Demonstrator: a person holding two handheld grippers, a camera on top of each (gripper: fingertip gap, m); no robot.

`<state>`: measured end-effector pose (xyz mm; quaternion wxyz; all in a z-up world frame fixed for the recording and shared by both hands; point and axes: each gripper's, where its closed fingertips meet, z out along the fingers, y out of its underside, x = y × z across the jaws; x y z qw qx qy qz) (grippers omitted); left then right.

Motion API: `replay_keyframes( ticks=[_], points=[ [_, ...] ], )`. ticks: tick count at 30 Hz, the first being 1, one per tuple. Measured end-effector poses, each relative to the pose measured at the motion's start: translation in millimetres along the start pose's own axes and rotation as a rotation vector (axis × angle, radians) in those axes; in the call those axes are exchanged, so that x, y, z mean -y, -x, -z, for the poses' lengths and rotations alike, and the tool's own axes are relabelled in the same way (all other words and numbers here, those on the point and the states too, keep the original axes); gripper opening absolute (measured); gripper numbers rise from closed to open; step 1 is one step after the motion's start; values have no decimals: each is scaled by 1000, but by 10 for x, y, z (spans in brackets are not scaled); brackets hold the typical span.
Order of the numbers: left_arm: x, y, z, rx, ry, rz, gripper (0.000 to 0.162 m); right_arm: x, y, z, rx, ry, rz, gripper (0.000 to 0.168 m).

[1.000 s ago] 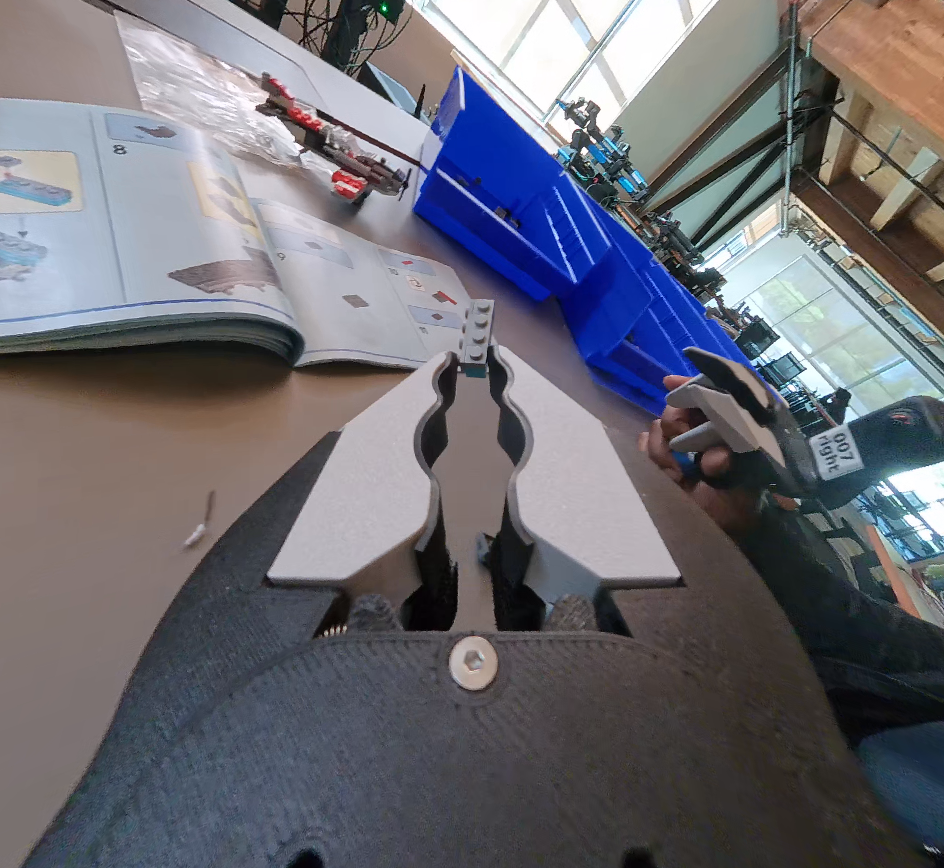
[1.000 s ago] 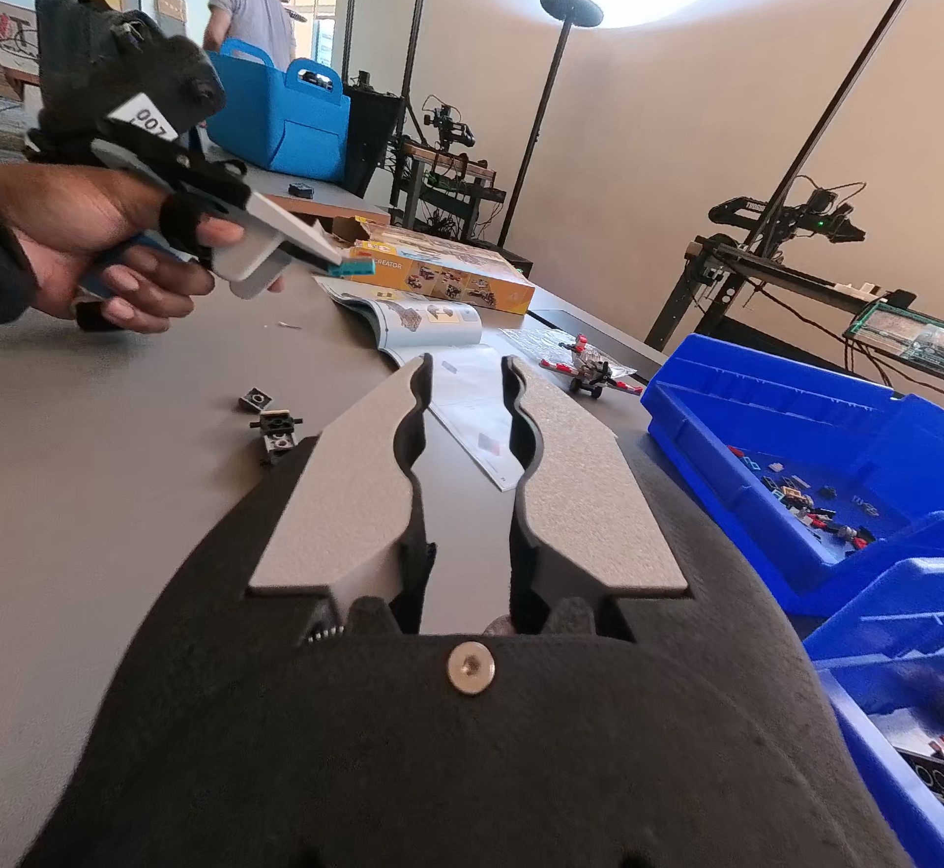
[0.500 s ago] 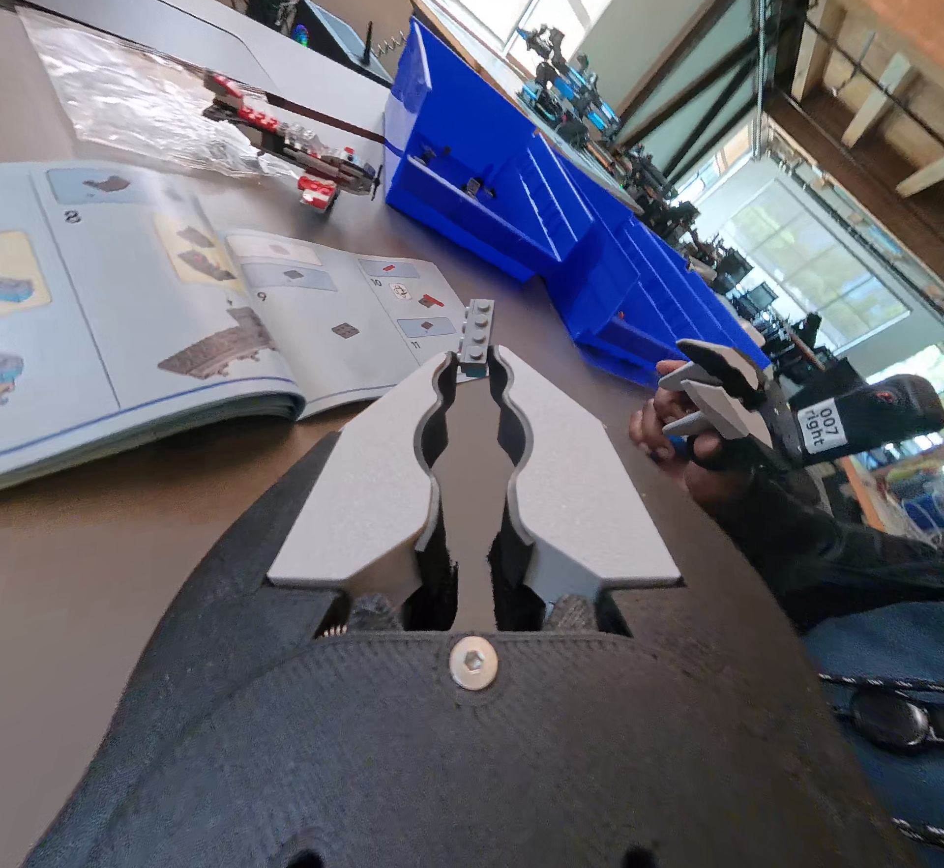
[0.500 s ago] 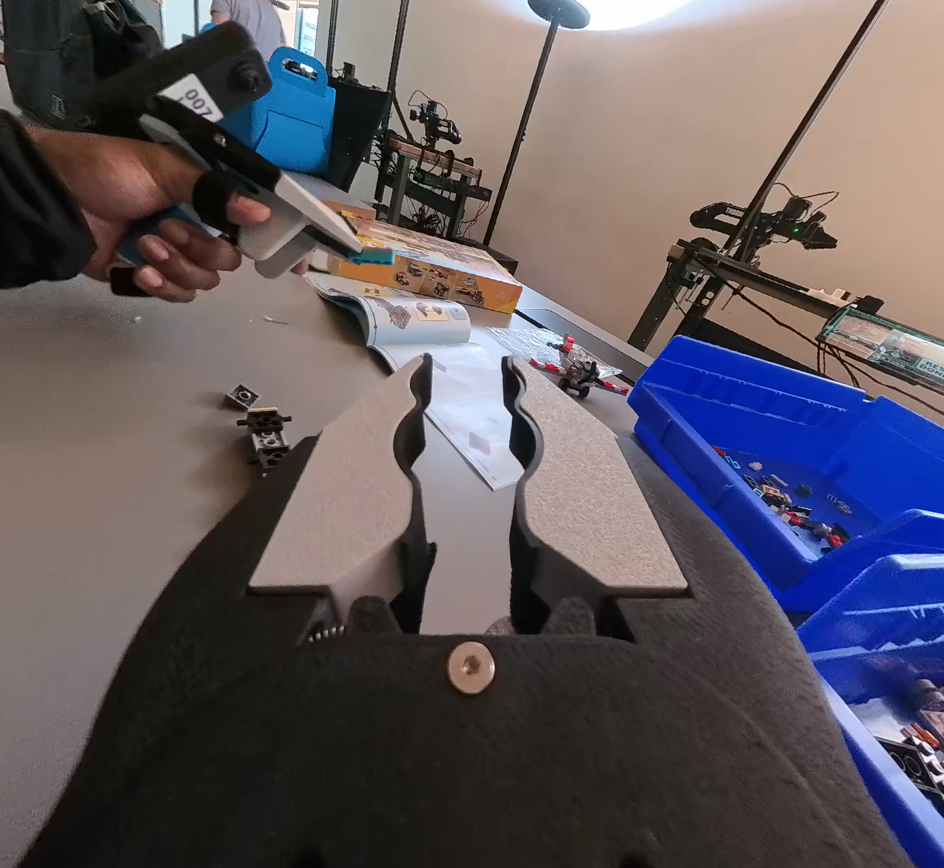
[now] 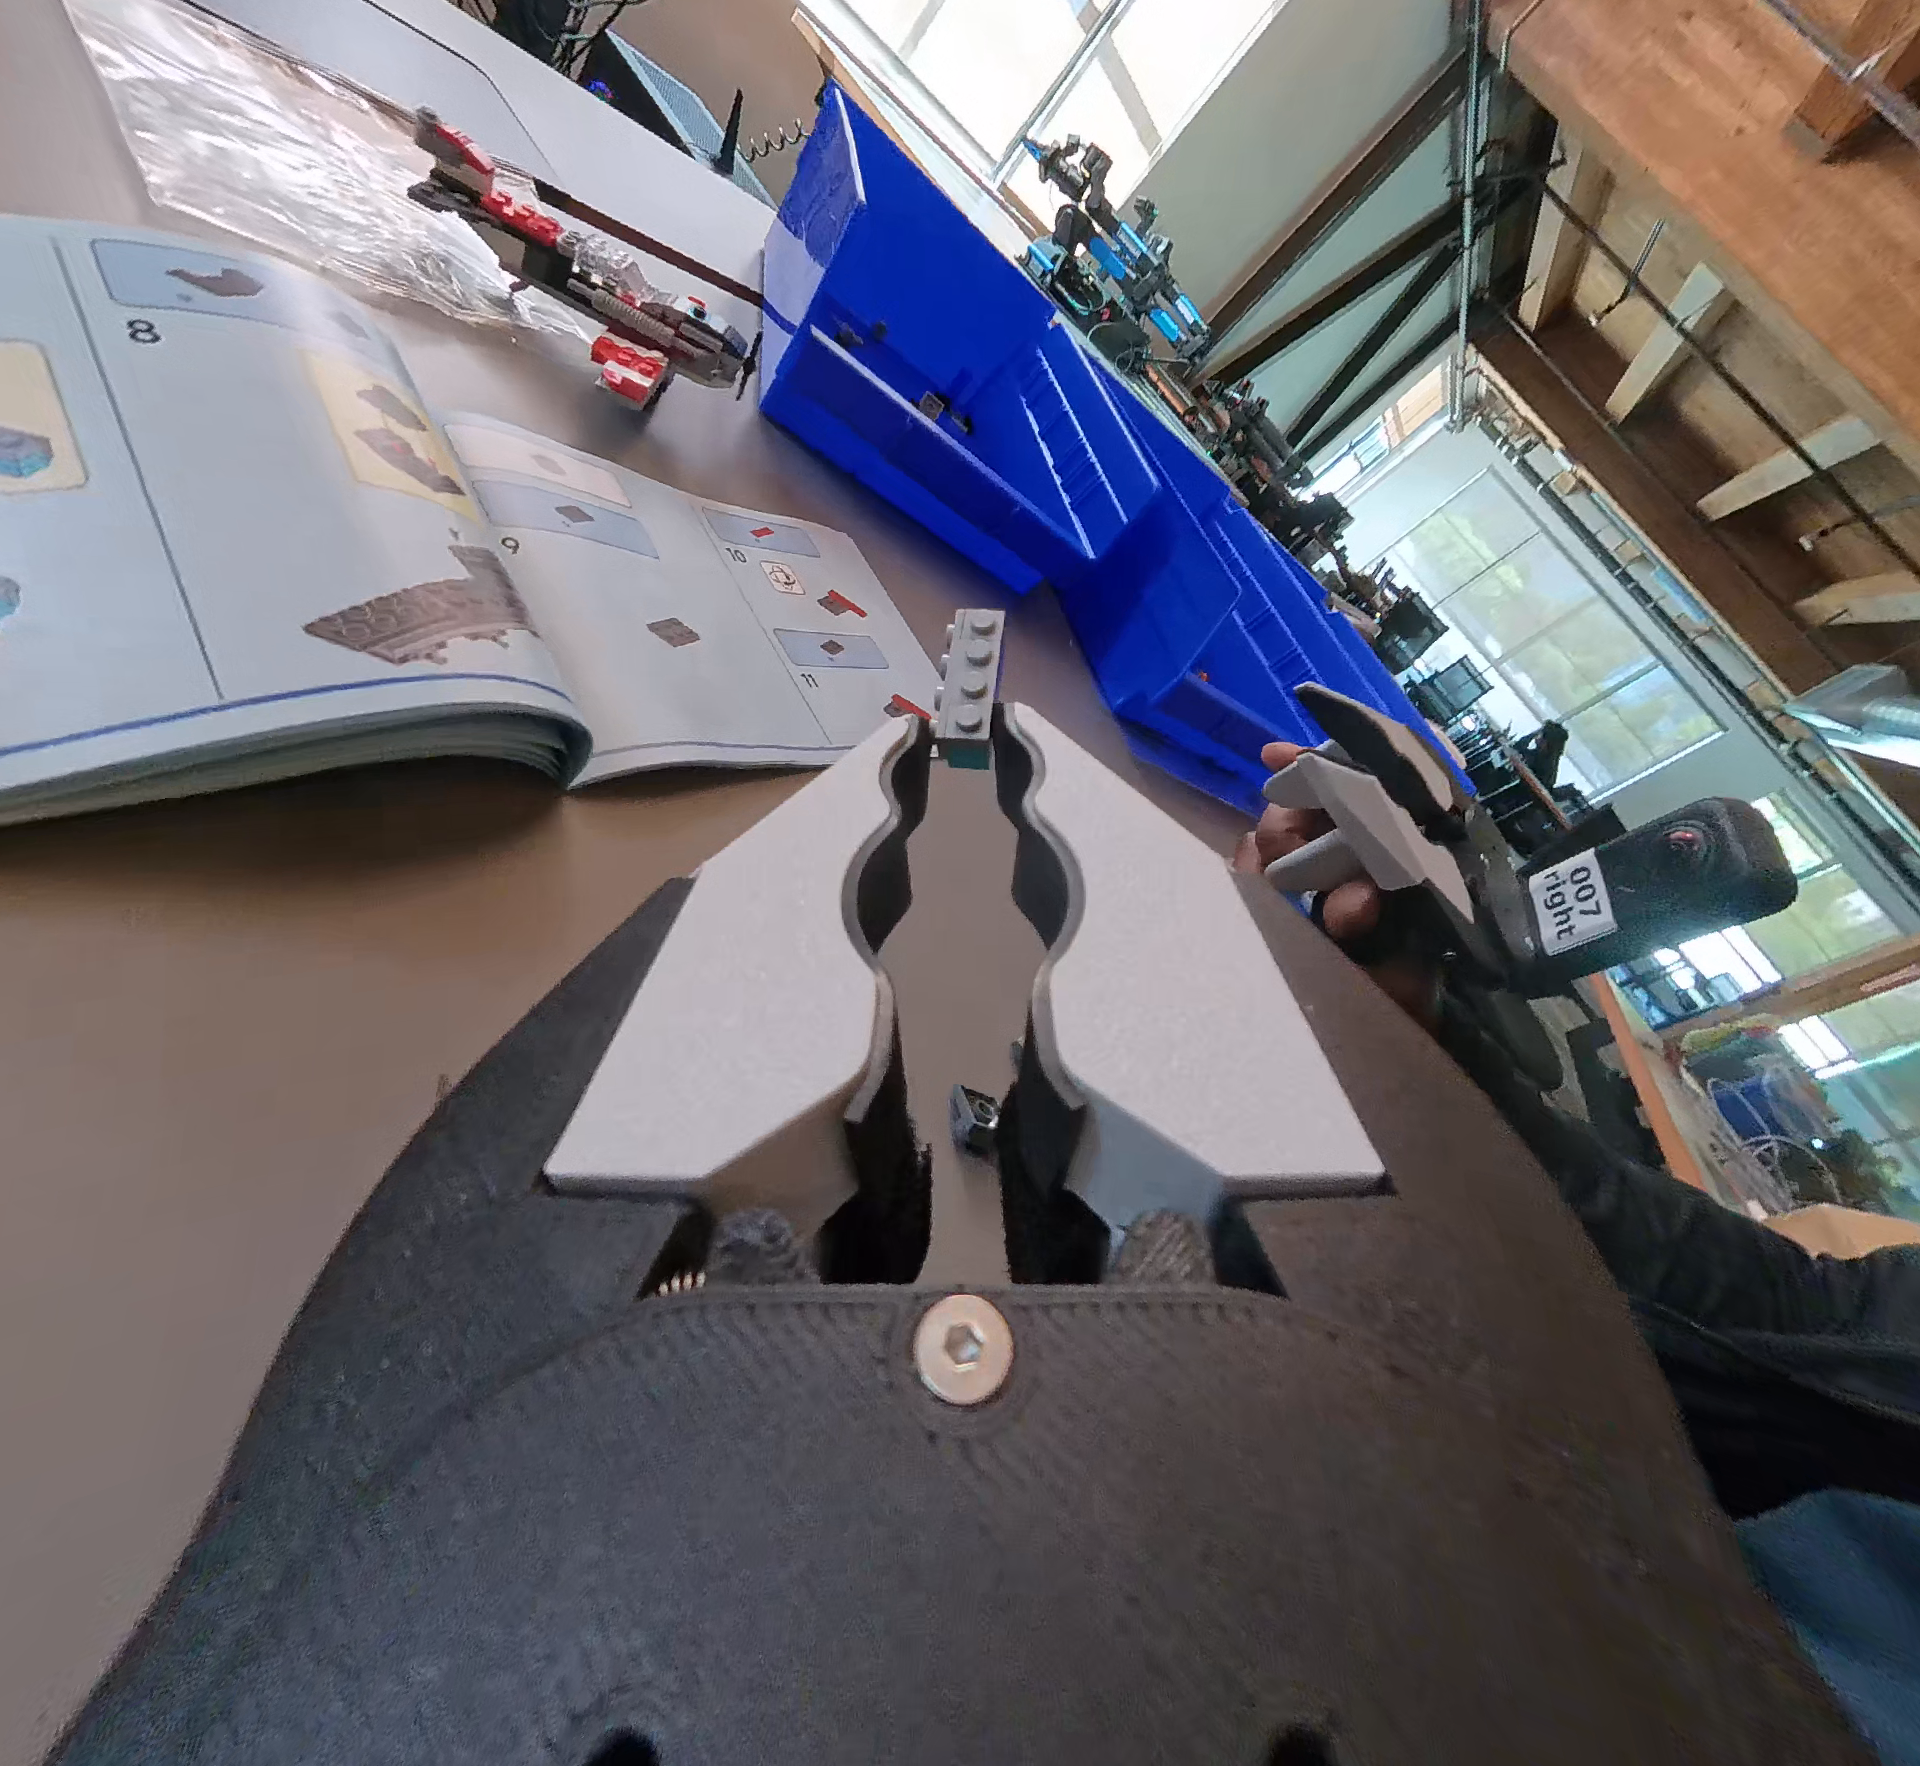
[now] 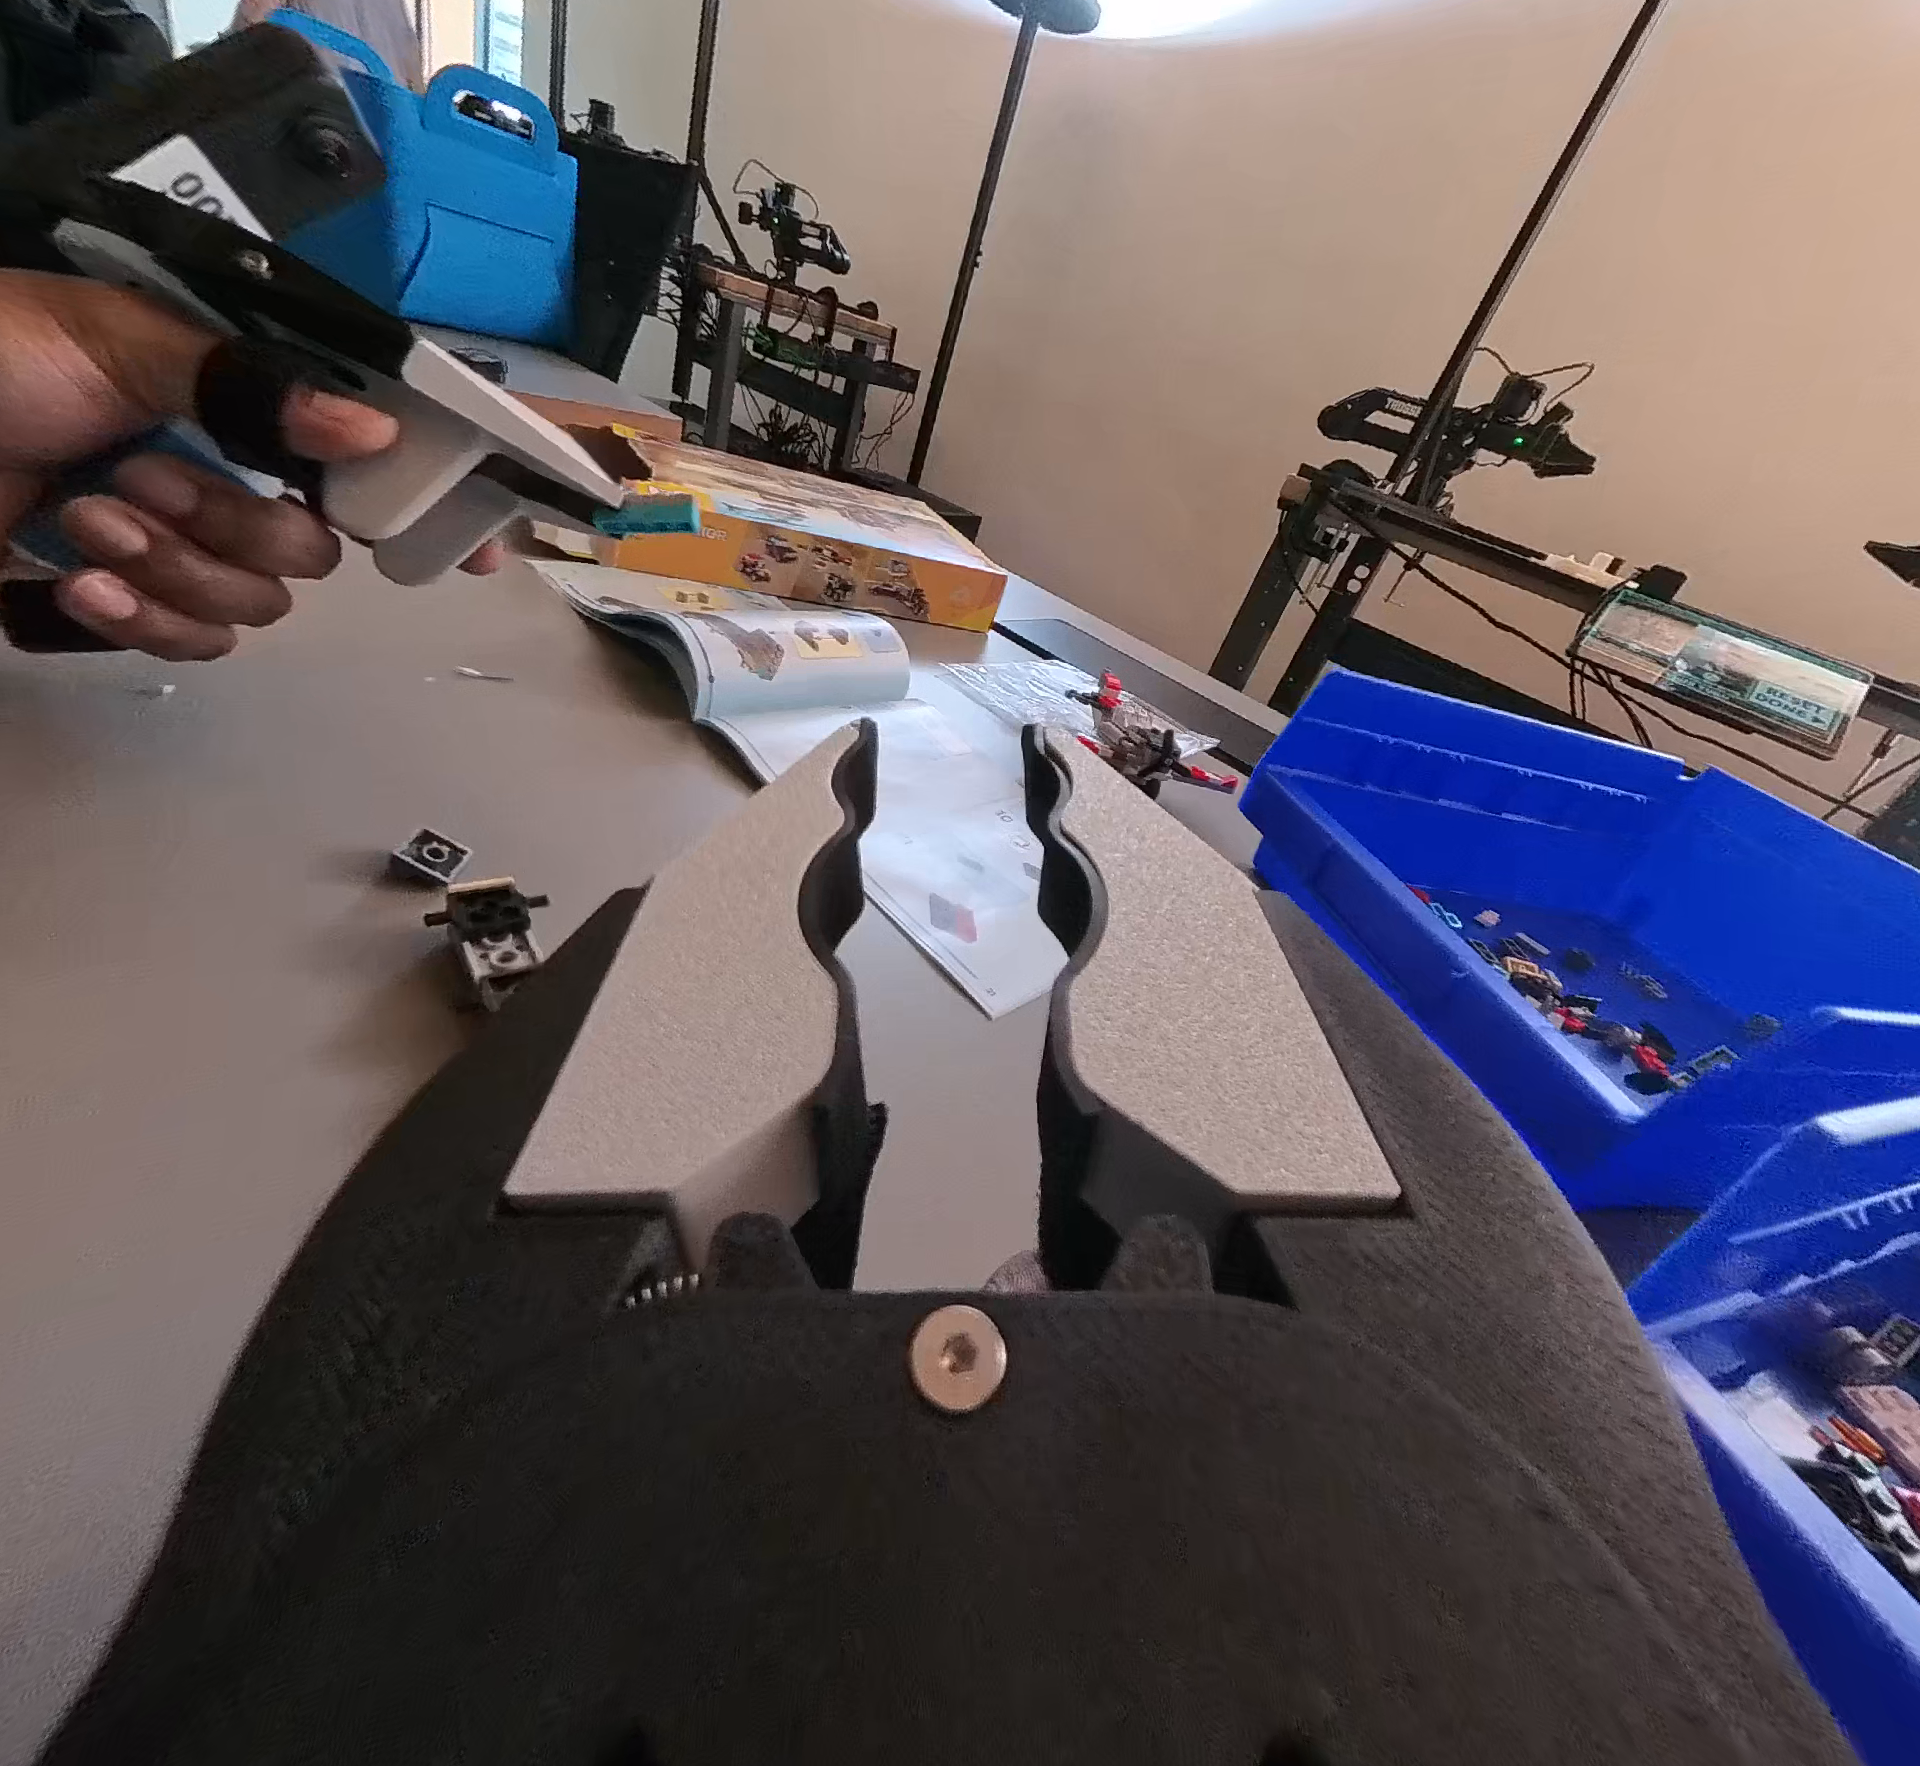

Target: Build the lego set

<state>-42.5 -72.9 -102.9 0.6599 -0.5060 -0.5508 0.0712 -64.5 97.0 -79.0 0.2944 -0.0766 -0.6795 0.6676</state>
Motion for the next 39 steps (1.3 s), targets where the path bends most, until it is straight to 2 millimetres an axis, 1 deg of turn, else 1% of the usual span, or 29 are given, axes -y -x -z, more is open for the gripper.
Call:
replay_keyframes(
  ticks=[3, 6, 10, 15, 18, 25, 31, 39],
  points=[
    [-10, 52, 42, 8, -3, 22, 12, -2, 69, -58, 15, 7, 12, 29],
    [58, 80, 41, 1, -32, 53, 12, -12, 90, -92, 18, 15, 21, 30],
    [94, 46, -69, -28, -82, 116, 12, -13, 80, -98, 16, 16, 15, 30],
    [19, 11, -240, -67, -110, 206, 12, -31, 114, -108, 24, 29, 38, 30],
    [-20, 40, -291, -67, -96, 212, 12, -53, 129, -116, 25, 44, 58, 30],
    [43, 108, -268, -87, -114, 245, 12, -119, 108, -169, 14, 86, 82, 30],
    [39, 88, -261, -104, -113, 251, 12, -162, 92, -217, 4, 111, 104, 30],
    [65, 90, -229, -128, -130, 283, 11, -171, 100, -218, 3, 119, 112, 29]
  ],
)
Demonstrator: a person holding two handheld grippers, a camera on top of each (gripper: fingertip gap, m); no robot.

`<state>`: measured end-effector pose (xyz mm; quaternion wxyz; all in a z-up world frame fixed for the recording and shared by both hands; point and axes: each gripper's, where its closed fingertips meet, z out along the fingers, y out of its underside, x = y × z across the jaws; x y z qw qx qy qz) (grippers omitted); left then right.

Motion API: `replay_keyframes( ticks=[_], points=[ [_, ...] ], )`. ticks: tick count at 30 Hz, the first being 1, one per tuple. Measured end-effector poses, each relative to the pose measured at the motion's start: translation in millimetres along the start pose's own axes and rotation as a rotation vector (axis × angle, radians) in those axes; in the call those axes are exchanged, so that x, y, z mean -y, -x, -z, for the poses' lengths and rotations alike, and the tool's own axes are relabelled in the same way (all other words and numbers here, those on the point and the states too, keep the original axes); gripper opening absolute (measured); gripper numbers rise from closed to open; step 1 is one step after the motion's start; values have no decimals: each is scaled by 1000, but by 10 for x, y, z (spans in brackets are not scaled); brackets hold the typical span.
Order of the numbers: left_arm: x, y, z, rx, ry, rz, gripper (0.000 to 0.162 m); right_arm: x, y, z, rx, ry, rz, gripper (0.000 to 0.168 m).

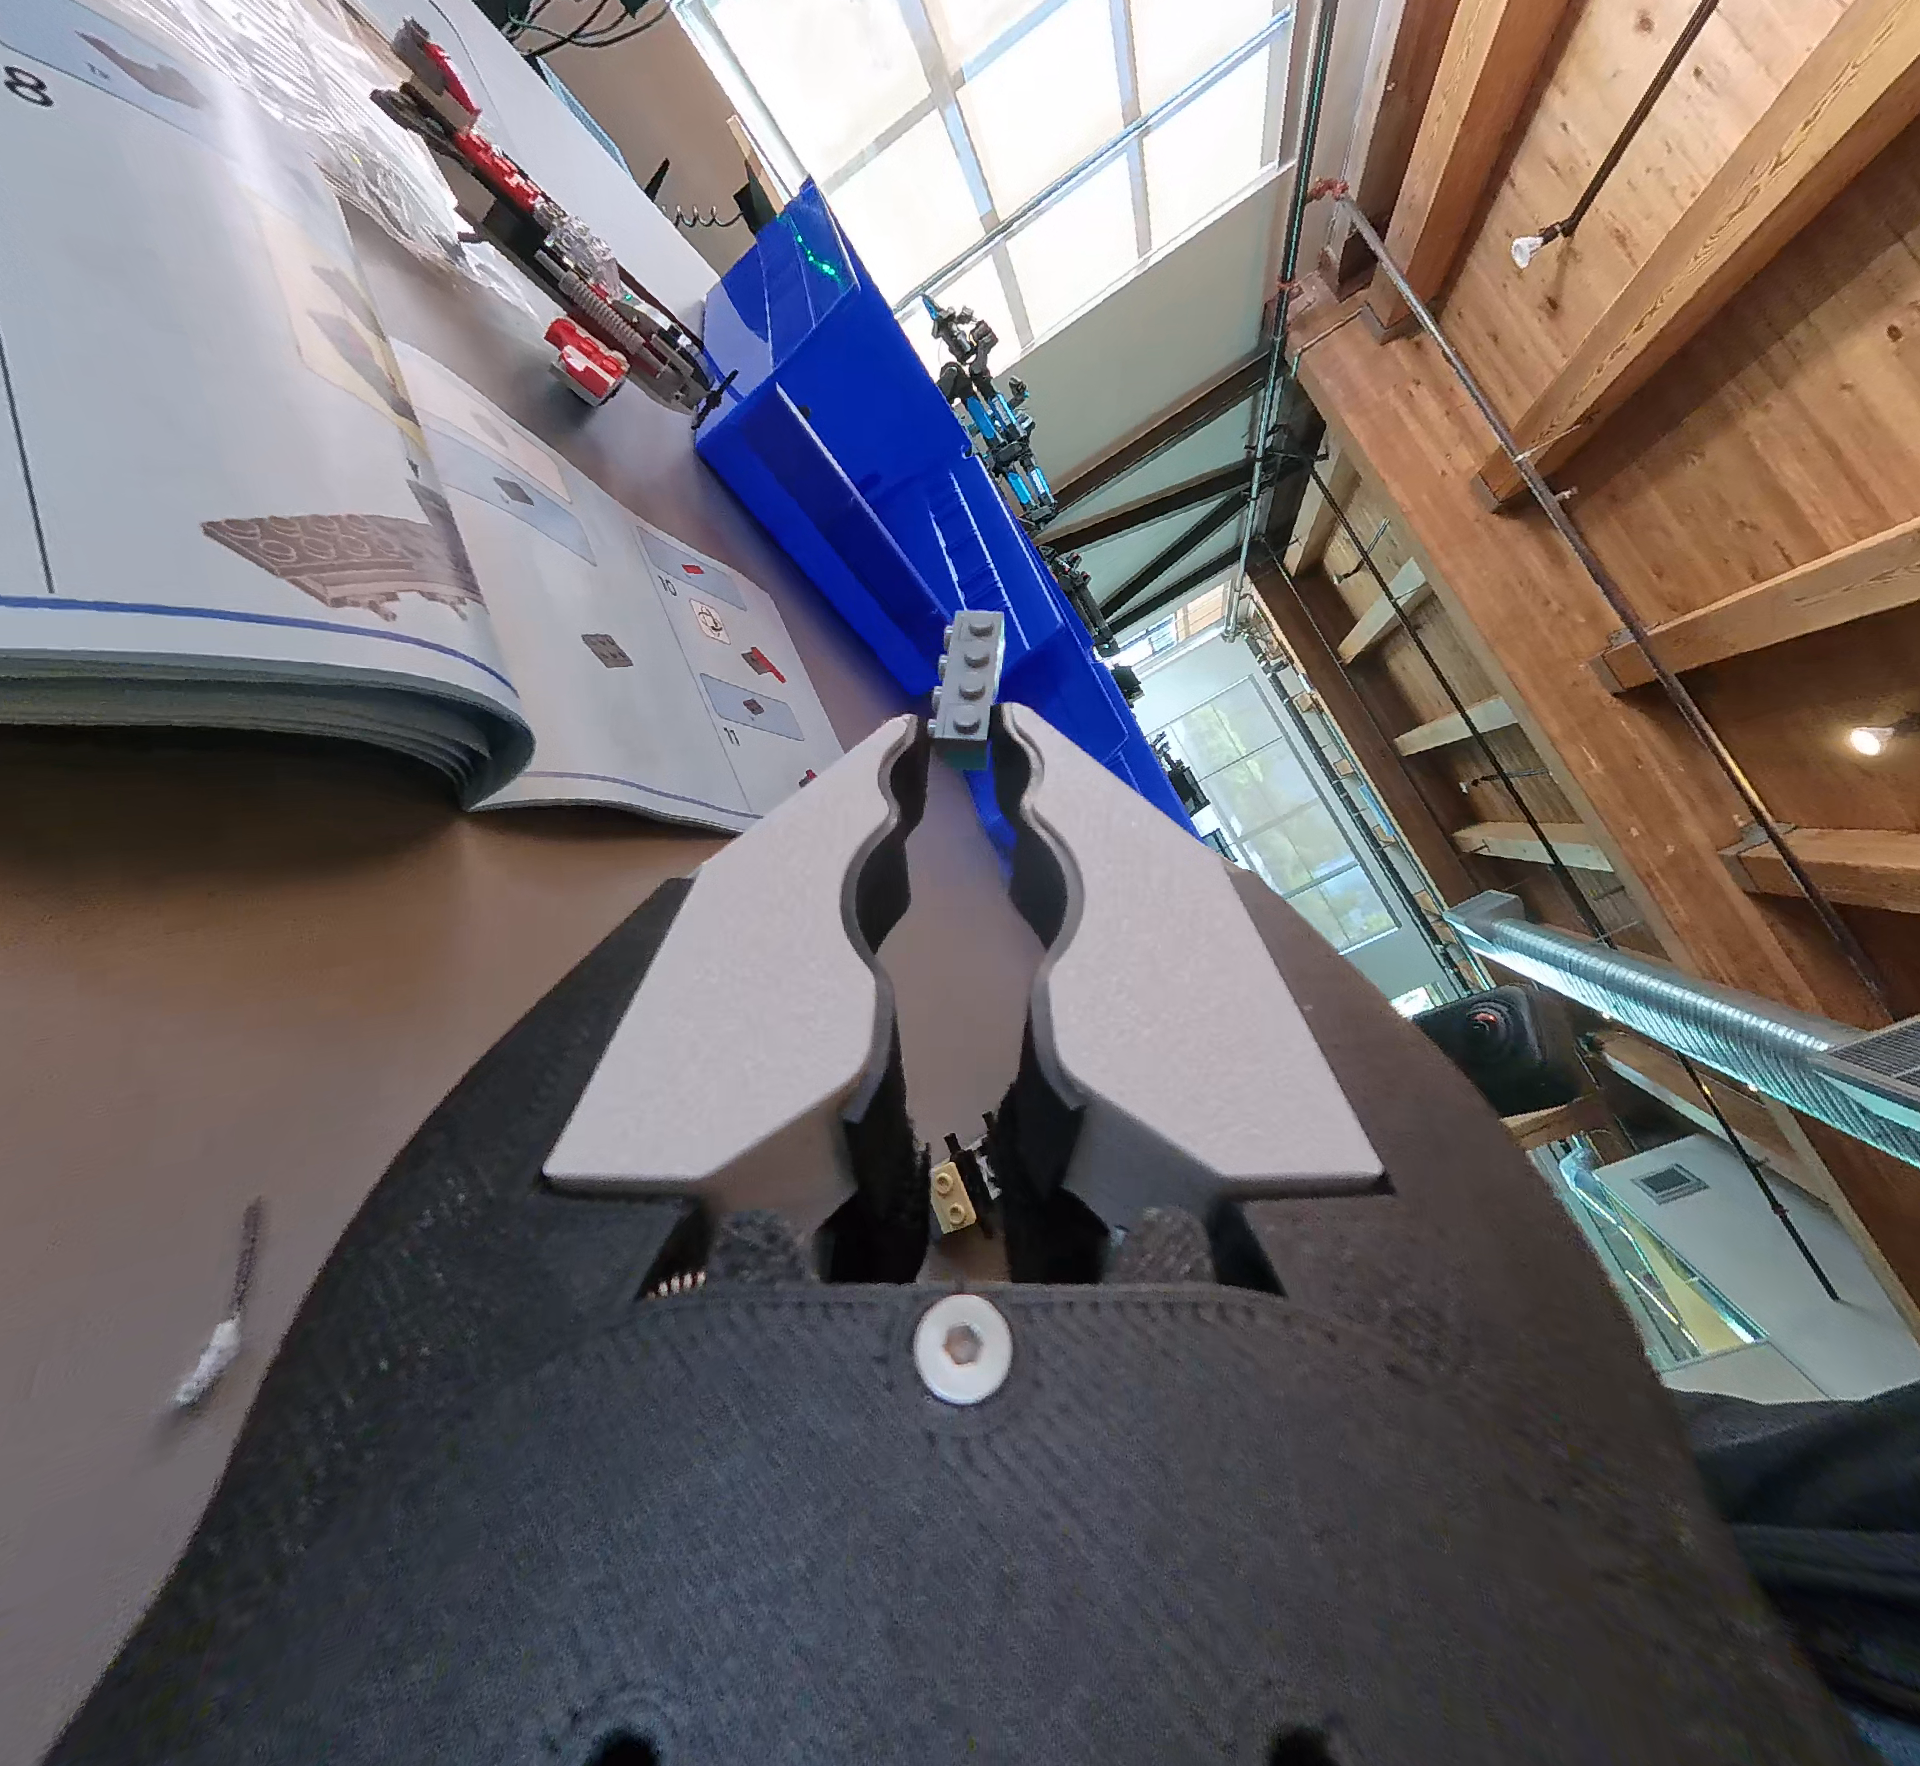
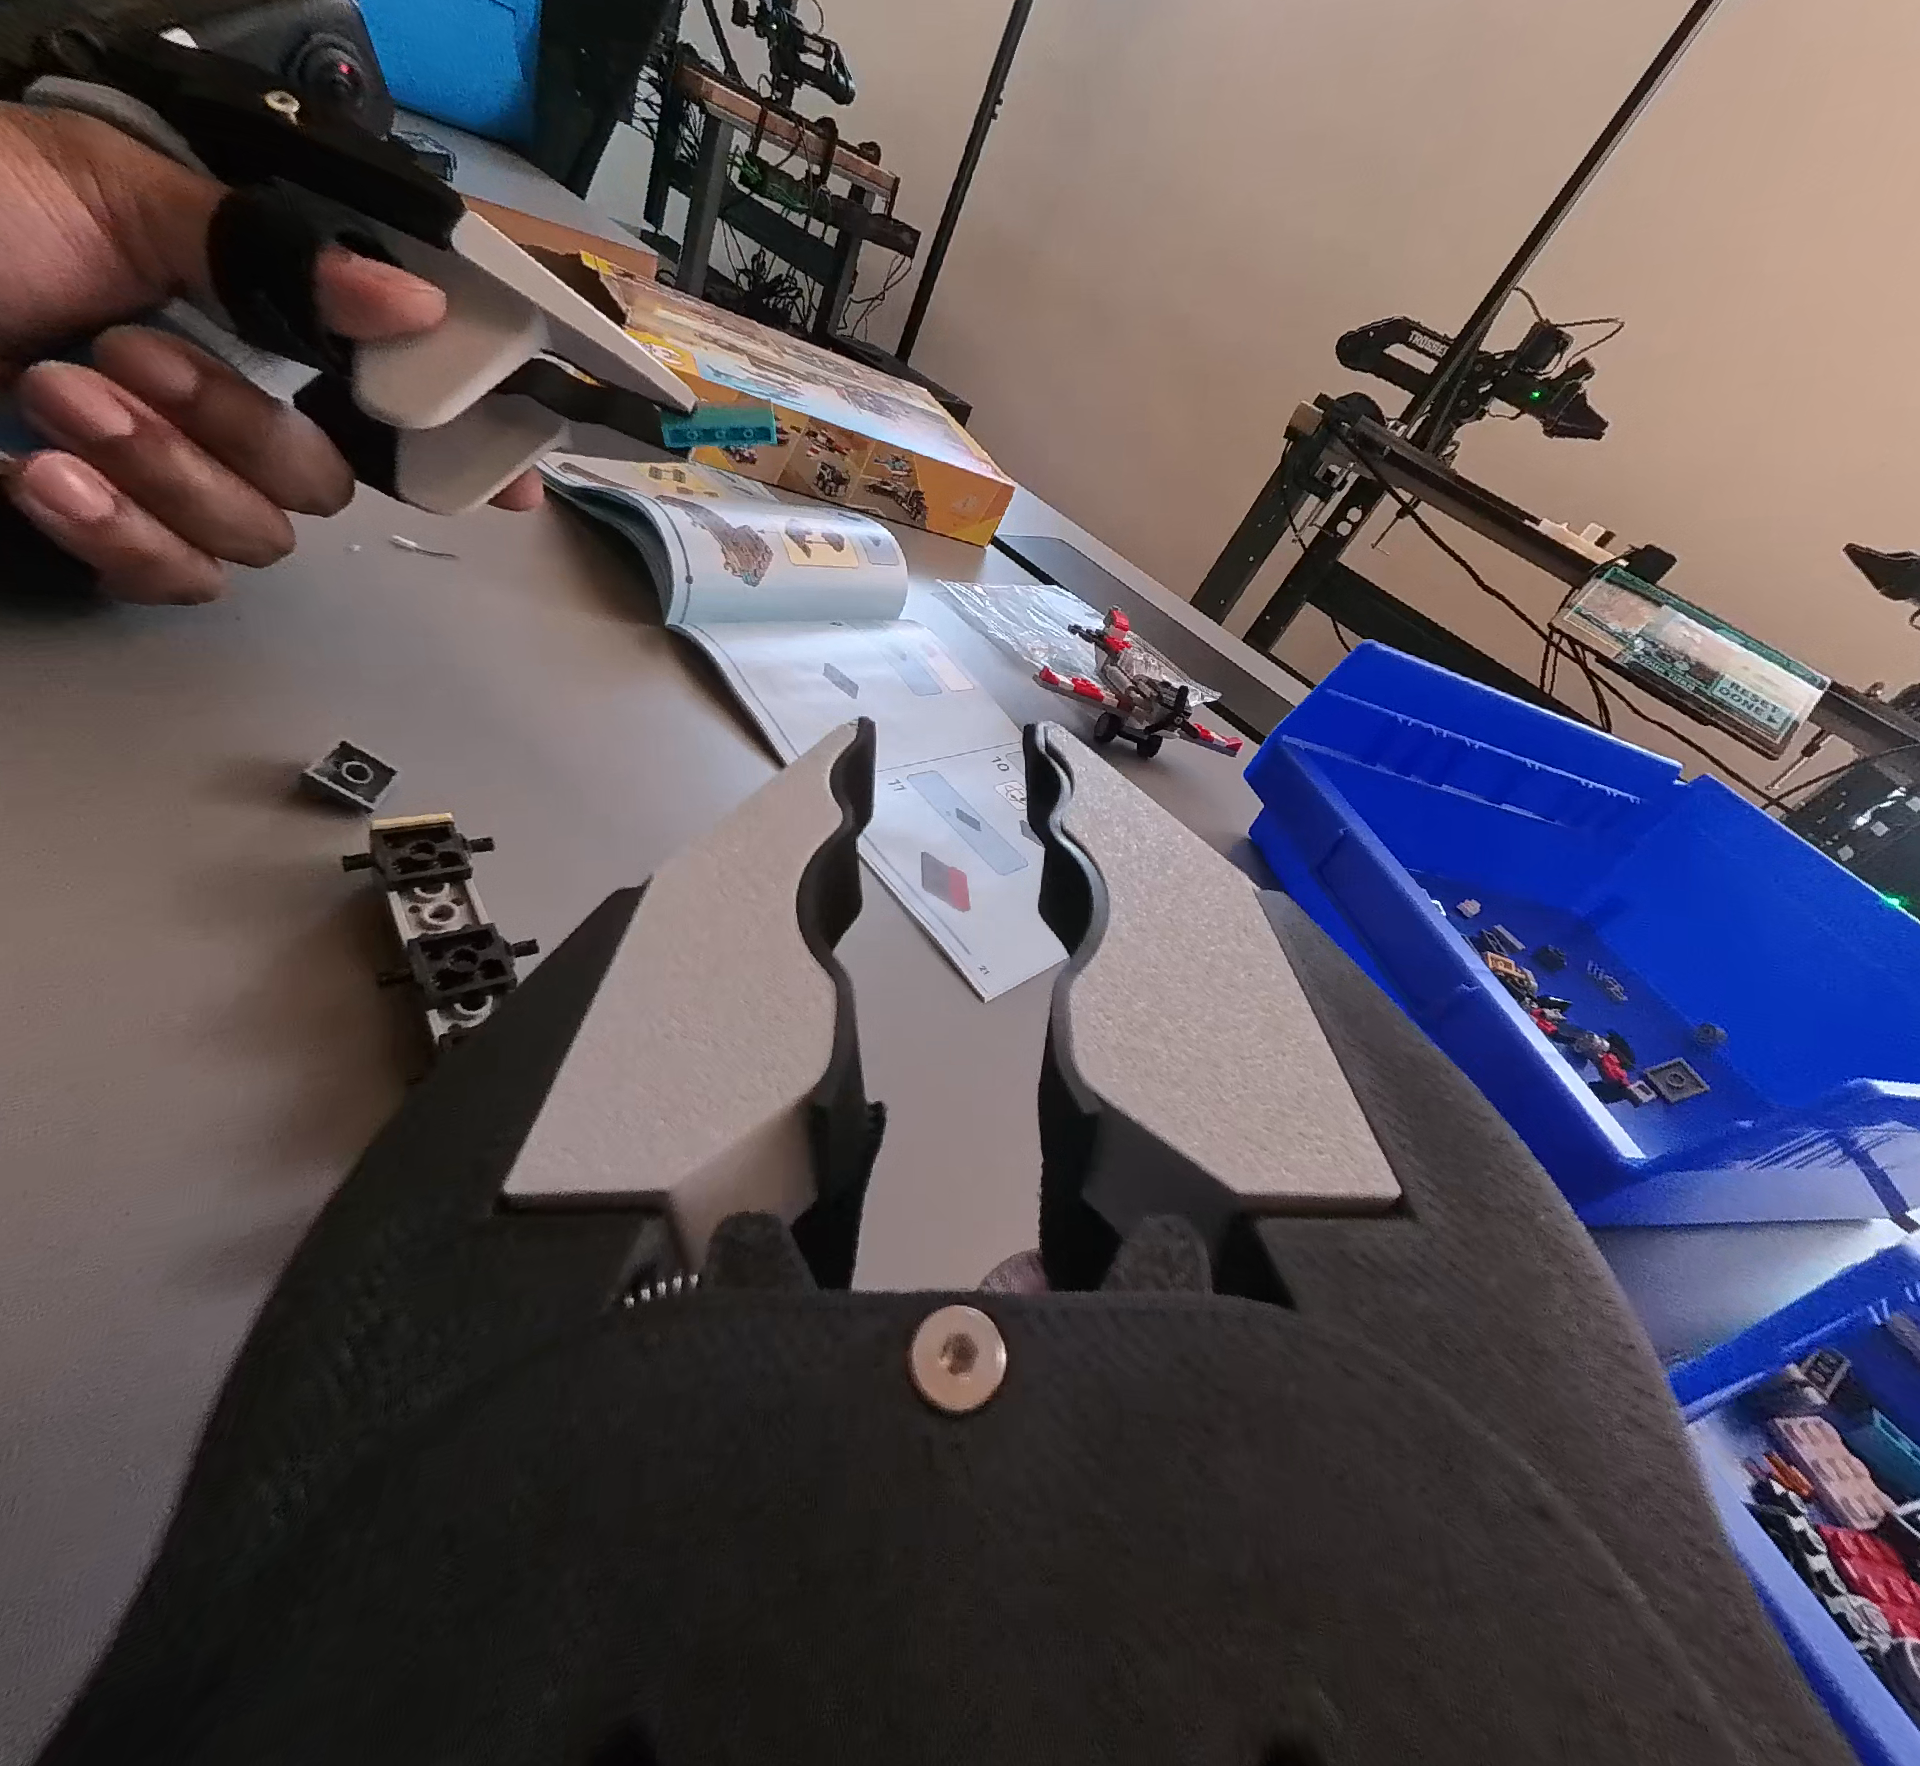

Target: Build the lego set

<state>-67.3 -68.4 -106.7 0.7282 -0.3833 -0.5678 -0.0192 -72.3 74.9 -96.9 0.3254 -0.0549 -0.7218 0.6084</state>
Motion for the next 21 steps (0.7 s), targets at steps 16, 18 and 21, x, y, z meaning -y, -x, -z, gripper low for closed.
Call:
replay_keyframes(
  ticks=[16, 18, 21],
  points=[
    [-19, -1, 24, 4, 3, 4, 11, 19, 11, 27, 3, -11, -1, 29],
    [-24, 1, 21, 8, 5, 1, 11, 26, 5, 35, 0, -17, -5, 29],
    [-30, 5, 19, 12, 8, -4, 11, 38, -11, 47, -5, -26, -14, 29]
  ],
)
